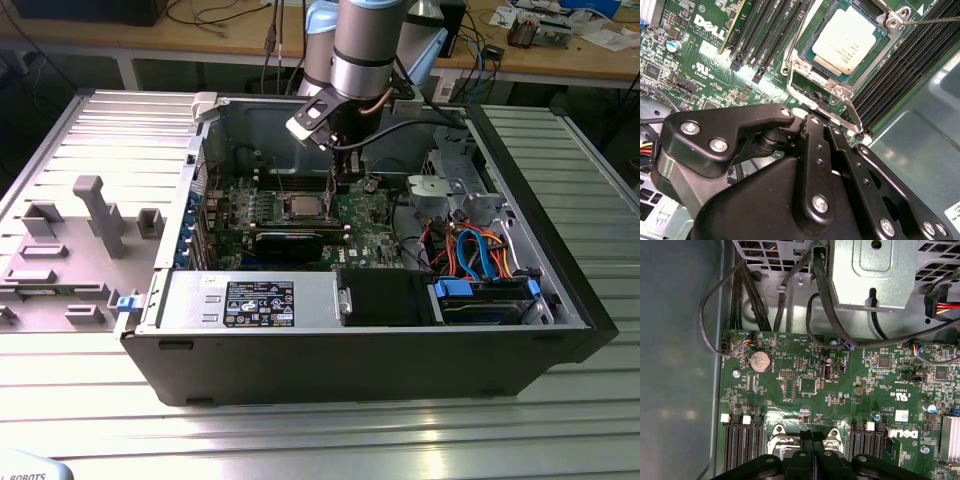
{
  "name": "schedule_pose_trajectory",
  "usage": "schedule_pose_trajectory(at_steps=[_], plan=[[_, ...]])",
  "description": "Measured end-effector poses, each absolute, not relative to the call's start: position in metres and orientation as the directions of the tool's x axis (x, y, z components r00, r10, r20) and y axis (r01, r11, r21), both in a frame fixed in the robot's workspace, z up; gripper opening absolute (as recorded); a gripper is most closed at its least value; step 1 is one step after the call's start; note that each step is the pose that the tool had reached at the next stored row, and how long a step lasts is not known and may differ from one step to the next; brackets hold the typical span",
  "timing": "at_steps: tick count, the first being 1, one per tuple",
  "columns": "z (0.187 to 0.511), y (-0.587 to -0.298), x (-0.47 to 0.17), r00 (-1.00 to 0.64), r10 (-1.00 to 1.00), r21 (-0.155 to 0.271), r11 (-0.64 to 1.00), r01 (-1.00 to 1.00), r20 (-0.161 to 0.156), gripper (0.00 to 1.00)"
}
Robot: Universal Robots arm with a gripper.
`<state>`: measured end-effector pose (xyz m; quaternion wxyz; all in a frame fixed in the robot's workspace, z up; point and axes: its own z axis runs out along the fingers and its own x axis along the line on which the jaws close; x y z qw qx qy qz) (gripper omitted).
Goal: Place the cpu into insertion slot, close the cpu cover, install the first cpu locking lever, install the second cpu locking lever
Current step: 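Close the cpu cover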
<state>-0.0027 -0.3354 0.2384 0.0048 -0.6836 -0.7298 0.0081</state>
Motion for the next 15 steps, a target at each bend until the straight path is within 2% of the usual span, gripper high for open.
schedule_pose_trajectory(at_steps=[15], plan=[[0.2379,-0.3354,-0.0065,-0.065,0.998,-0.018,0.065,0.998,-0.004,0.11]])
